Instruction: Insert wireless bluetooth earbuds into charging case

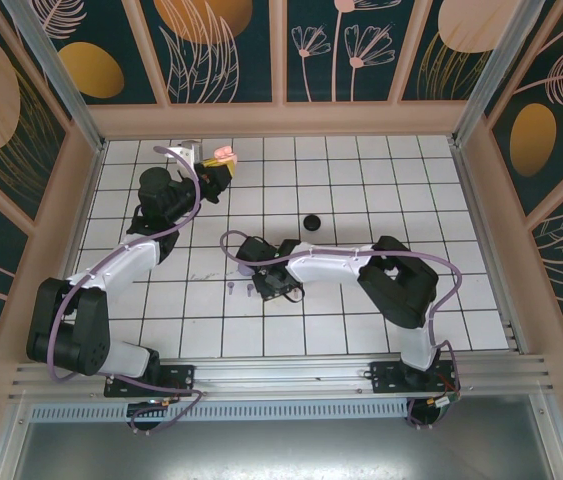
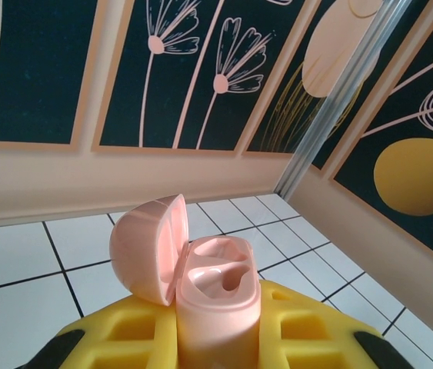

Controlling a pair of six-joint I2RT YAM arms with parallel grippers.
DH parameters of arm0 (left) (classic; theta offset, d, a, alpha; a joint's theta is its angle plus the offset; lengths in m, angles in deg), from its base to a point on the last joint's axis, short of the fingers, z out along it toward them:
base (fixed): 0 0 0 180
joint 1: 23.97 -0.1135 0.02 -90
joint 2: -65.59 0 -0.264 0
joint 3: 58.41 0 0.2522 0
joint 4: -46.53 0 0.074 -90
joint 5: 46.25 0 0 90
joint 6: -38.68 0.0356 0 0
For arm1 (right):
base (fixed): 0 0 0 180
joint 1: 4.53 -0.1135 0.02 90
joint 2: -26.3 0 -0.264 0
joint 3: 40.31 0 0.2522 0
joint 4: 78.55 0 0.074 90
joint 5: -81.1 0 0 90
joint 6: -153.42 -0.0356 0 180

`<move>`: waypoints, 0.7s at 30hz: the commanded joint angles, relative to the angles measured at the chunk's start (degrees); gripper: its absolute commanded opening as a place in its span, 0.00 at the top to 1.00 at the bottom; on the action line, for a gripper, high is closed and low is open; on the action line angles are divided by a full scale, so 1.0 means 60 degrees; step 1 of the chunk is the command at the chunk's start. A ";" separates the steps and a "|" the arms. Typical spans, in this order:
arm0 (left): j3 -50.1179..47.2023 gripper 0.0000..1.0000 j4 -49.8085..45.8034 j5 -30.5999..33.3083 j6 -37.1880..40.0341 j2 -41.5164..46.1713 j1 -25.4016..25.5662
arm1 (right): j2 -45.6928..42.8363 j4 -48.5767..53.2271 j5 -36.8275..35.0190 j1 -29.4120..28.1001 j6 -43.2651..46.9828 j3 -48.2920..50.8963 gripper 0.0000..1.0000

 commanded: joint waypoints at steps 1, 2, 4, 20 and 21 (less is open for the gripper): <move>-0.0021 1.00 0.0409 -0.0405 -0.0030 0.0146 -0.0067 | -0.0392 0.0127 -0.0362 0.0047 -0.0145 0.0003 0.82; -0.0018 1.00 0.0395 -0.0530 0.0000 0.0132 -0.0063 | -0.0544 0.0148 -0.0441 0.0082 -0.0145 -0.0014 0.82; 0.0000 1.00 0.0437 -0.0813 0.0050 0.0095 -0.0066 | -0.0873 0.0178 -0.0580 0.0180 -0.0109 -0.0040 0.82; -0.1562 1.00 0.3791 -0.1709 0.0847 0.0200 0.0536 | -0.4314 -0.0086 -0.0227 0.2787 0.1794 -0.1427 0.83; -0.1665 1.00 0.3976 -0.1690 0.1082 0.0204 0.0653 | -0.4426 -0.0155 -0.0113 0.2940 0.1900 -0.1592 0.83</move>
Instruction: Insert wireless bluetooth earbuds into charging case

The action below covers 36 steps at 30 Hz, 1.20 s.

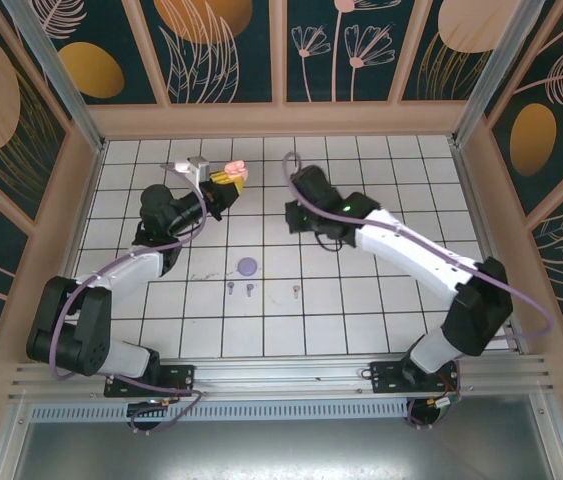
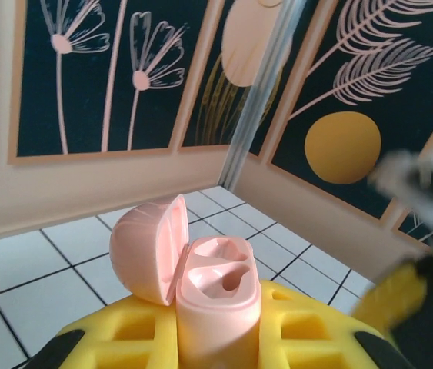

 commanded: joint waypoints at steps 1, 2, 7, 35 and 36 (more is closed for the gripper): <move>-0.0367 1.00 0.1589 -0.0143 0.1019 0.0197 0.0492 | -0.0593 -0.0320 0.0598 0.0453 0.0830 -0.0719 0.83; -0.0397 1.00 0.1593 -0.0074 0.1322 0.0165 0.0660 | -0.0698 -0.0467 0.0759 0.0553 0.1012 -0.0869 0.83; -0.0479 1.00 0.1837 0.0017 0.2324 -0.0169 0.1397 | -0.1013 -0.1297 0.1443 0.0742 0.1827 -0.1277 0.83; -0.0446 1.00 0.3992 -0.0616 0.3151 -0.1141 0.2327 | -0.2644 -0.4627 0.4106 0.0313 0.2413 0.1708 0.83; -0.0435 1.00 0.3978 -0.0616 0.3144 -0.1137 0.2319 | -0.2615 -0.4670 0.4050 0.0264 0.2418 0.1723 0.83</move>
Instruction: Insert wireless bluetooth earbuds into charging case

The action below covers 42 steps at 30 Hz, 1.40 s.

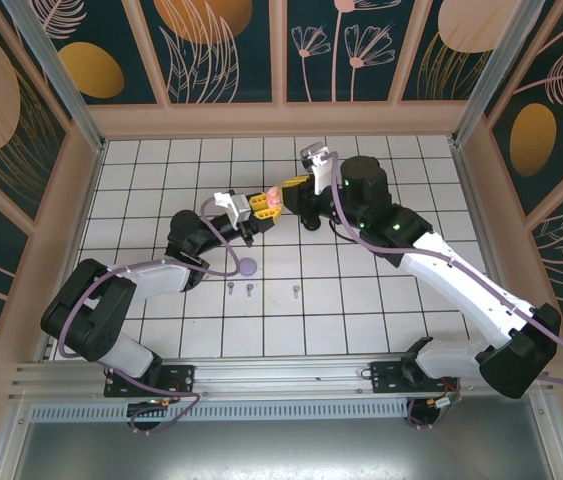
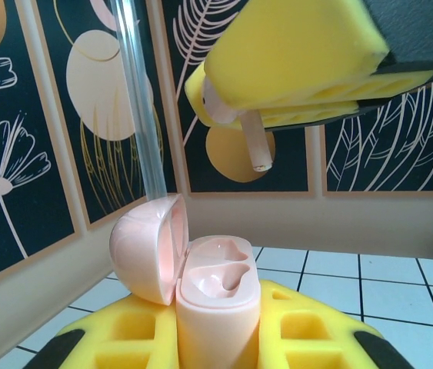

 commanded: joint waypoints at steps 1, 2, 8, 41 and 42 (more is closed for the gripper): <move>0.0228 1.00 0.0449 -0.0186 0.0149 -0.0042 0.0084 | 0.0017 -0.0619 0.0091 -0.0207 -0.0146 0.0175 0.83; 0.0229 1.00 0.0440 -0.0171 0.0152 -0.0054 0.0078 | 0.0046 -0.0637 0.0074 -0.0246 -0.0161 0.0179 0.83; 0.0377 1.00 0.0221 -0.0142 -0.0021 -0.0069 0.0084 | 0.0243 -0.0668 -0.0208 -0.0383 -0.0215 0.0174 0.83; 0.0607 1.00 -0.0109 -0.0036 -0.0200 0.0045 0.0083 | 0.0486 -0.0443 -0.1864 -0.0814 0.0033 0.0890 0.86; 0.0623 1.00 -0.0109 -0.0043 -0.0200 0.0048 0.0083 | 0.0514 -0.0399 -0.1903 -0.0880 0.0085 0.0893 0.86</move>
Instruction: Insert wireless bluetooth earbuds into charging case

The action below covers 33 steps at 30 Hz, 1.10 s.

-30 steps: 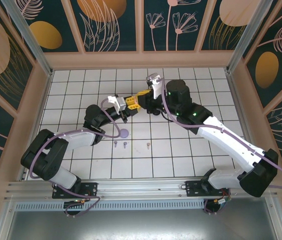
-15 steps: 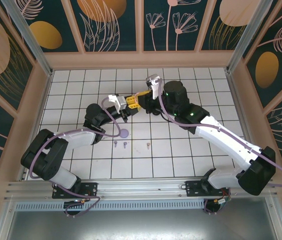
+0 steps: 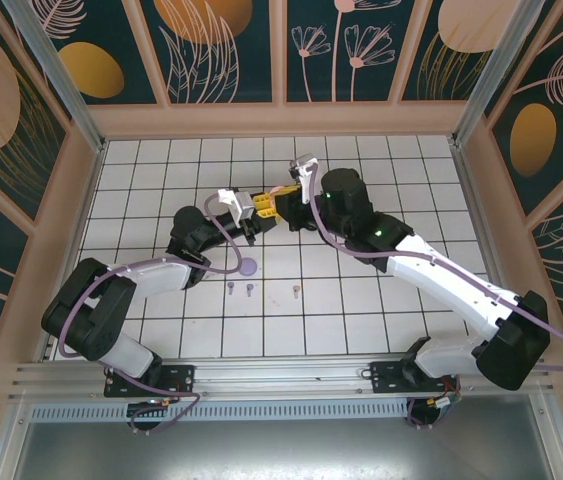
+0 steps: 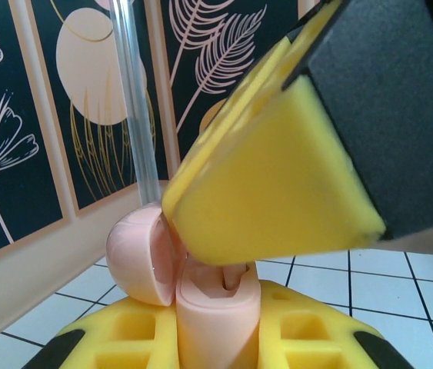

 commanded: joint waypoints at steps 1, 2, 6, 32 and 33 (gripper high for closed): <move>0.0373 1.00 0.0510 0.0032 -0.0097 0.0087 0.0050 | 0.0120 0.0245 -0.0349 -0.0287 0.0279 0.0244 0.86; 0.0372 1.00 0.0510 0.0048 -0.0094 0.0095 0.0044 | 0.0150 0.0294 -0.0396 -0.0349 0.0309 0.0258 0.86; 0.0405 1.00 0.0495 0.0120 -0.0120 0.0110 0.0047 | 0.0240 0.0418 -0.0660 -0.0549 0.0245 0.0386 0.86; 0.0006 1.00 0.0776 0.2141 -0.0566 -0.0091 0.0051 | -0.2186 0.3045 -0.2427 -0.0391 -0.4251 0.0551 0.35; -0.0009 1.00 0.0761 0.2179 -0.0545 -0.0041 0.0051 | -0.2164 0.3168 -0.2408 -0.0390 -0.4479 0.0822 0.35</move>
